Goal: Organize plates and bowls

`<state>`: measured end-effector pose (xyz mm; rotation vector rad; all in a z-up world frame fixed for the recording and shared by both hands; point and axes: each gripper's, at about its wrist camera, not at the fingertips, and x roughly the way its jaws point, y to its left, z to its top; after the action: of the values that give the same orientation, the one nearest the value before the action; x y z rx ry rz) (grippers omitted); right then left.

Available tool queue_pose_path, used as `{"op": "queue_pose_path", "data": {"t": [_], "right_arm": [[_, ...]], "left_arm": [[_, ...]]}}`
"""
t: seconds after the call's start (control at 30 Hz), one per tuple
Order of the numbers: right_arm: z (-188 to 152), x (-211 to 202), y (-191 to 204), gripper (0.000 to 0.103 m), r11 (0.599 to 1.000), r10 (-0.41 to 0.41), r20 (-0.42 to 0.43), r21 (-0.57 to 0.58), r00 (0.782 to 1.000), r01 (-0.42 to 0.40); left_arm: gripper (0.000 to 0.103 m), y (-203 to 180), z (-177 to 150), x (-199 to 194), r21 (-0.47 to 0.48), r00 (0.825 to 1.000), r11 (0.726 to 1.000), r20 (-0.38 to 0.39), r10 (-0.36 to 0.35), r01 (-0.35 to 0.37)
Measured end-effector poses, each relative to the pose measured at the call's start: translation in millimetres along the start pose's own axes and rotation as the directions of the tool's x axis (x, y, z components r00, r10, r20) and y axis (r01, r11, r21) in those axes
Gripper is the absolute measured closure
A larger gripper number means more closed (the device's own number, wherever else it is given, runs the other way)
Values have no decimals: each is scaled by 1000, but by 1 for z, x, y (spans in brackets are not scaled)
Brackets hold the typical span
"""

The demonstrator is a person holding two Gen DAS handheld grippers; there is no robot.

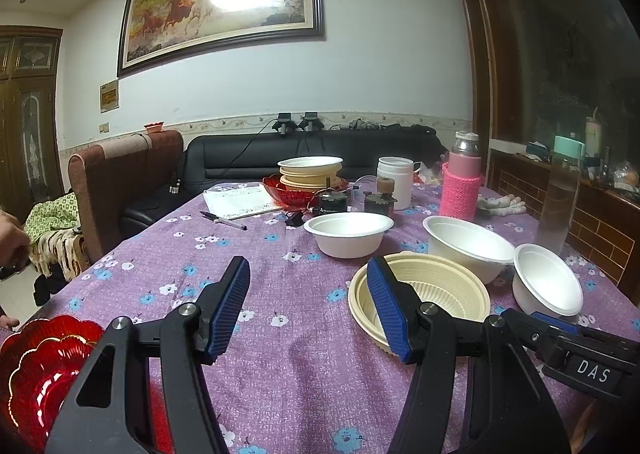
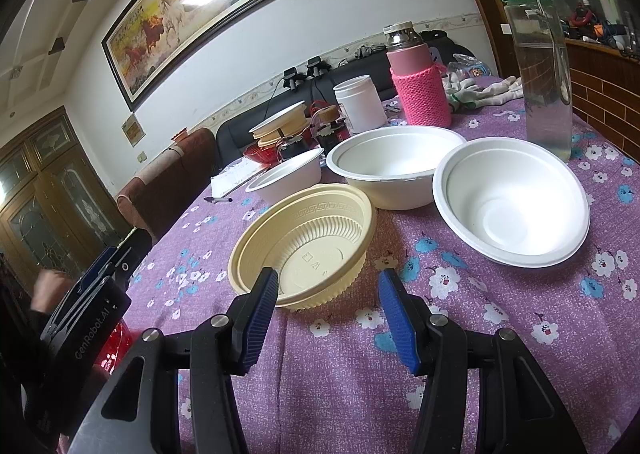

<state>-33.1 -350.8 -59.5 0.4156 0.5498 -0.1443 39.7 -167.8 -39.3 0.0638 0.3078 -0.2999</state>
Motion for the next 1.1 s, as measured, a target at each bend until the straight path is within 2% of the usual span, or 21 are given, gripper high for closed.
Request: {"op": "queue_pose_path", "data": {"t": [0.4, 1.1], "right_arm": [[0, 4, -2, 48, 1000, 8, -10, 10, 1000, -8], [1, 6, -4, 47, 1000, 3, -13, 15, 1000, -2]], "left_arm": [[41, 1, -2, 8, -5, 999, 1000, -42, 1, -2], [40, 0, -3, 13, -1, 997, 1000, -72, 7, -7]]}}
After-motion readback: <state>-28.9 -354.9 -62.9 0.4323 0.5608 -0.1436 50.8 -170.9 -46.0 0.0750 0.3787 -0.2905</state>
